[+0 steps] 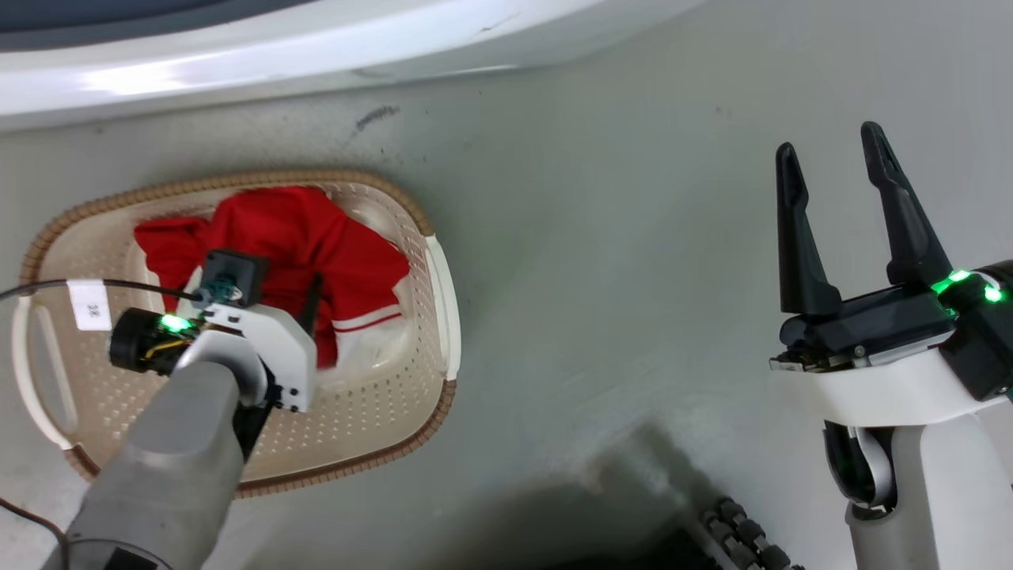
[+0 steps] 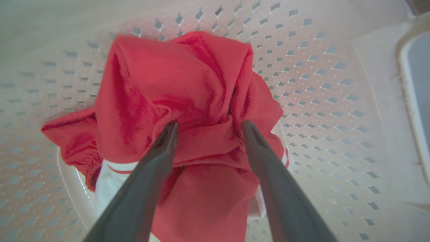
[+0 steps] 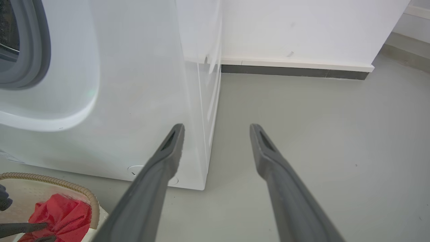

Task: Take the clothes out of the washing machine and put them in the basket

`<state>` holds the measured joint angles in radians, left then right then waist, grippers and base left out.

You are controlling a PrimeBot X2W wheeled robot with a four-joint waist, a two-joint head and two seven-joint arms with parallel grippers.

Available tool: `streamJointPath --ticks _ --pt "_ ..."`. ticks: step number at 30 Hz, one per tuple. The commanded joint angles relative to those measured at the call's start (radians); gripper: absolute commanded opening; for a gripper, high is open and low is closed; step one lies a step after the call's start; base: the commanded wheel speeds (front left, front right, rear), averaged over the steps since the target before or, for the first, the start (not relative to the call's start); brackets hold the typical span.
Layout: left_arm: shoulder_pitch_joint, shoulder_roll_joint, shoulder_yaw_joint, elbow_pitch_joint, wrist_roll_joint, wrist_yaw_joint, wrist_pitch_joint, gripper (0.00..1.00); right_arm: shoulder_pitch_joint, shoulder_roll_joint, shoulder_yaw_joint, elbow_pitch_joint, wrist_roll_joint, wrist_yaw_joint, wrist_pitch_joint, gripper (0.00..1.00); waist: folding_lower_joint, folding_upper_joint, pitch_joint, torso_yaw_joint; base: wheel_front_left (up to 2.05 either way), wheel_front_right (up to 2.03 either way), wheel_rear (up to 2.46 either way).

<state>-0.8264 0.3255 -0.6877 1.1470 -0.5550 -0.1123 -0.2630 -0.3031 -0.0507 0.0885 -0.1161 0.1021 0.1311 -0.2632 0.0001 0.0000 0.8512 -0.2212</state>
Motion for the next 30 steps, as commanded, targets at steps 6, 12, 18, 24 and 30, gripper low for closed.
streamJointPath --ticks 6,12,18,24,30 --pt "0.065 -0.022 0.049 -0.07 0.003 -0.009 -0.002 1.0 0.01 0.001 -0.036 0.028 -0.031 -0.001 -0.002 1.0 -0.0001 0.0 -0.126 0.033 0.0 0.0 0.0" --pt "0.14 -0.014 0.157 -0.206 0.035 0.007 -0.002 1.0 0.044 0.001 -0.053 0.063 -0.046 -0.001 -0.002 1.0 -0.0001 0.0 -0.277 0.067 0.0 0.0 0.0" --pt "0.223 -0.017 0.3 -0.37 0.08 0.005 -0.003 1.0 0.064 0.0 -0.089 0.1 -0.084 -0.001 -0.002 1.0 -0.0001 0.0 -0.414 0.108 0.0 0.0 0.0" --pt "0.312 -0.04 0.426 -0.533 0.146 0.005 -0.003 1.0 0.09 0.0 -0.135 0.131 -0.107 -0.001 -0.002 1.0 -0.0001 0.0 -0.537 0.15 0.0 0.0 0.0" --pt "0.45 -0.074 0.501 -0.699 0.181 -0.008 -0.002 1.0 0.139 0.0 -0.152 0.147 -0.114 -0.001 -0.002 1.0 -0.0001 0.0 -0.647 0.184 0.0 0.0 0.0"
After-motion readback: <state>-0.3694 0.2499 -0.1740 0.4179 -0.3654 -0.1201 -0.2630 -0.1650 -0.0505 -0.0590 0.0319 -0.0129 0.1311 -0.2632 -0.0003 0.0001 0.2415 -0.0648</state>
